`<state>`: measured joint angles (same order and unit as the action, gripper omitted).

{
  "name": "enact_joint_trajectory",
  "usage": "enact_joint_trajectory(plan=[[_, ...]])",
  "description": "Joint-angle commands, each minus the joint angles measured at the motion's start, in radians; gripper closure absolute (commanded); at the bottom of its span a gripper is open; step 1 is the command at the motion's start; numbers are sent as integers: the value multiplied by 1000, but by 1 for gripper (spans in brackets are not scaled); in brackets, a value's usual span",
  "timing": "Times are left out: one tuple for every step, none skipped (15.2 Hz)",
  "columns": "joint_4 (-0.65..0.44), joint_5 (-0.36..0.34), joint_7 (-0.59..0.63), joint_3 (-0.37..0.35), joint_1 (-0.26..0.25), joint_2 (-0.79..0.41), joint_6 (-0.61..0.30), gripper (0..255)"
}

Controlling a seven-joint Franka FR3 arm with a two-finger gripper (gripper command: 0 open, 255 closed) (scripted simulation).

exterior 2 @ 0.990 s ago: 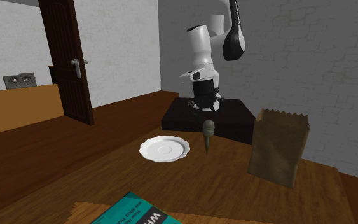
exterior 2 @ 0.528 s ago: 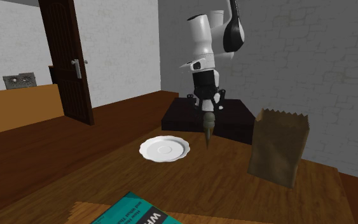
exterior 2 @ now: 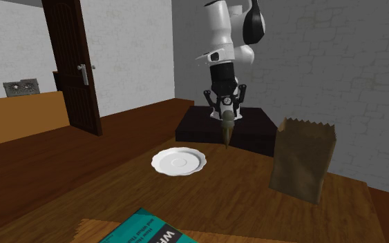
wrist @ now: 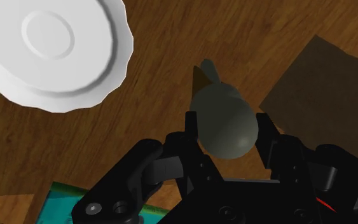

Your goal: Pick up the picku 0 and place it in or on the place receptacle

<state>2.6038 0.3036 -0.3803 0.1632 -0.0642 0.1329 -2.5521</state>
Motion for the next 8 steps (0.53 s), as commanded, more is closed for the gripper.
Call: enact_joint_trajectory(plan=[[-9,-22,20,-1,6,26,34,255],[-11,-26,23,-2,7,31,40,255],[-18,-35,3,14,22,39,59,255],[-26,-44,-17,30,36,46,79,255],[-36,-52,-37,46,49,52,98,255],[-47,-61,-57,62,63,56,118,255],[-59,-68,-77,78,76,59,137,255],[-72,-76,-97,93,89,61,156,255]])
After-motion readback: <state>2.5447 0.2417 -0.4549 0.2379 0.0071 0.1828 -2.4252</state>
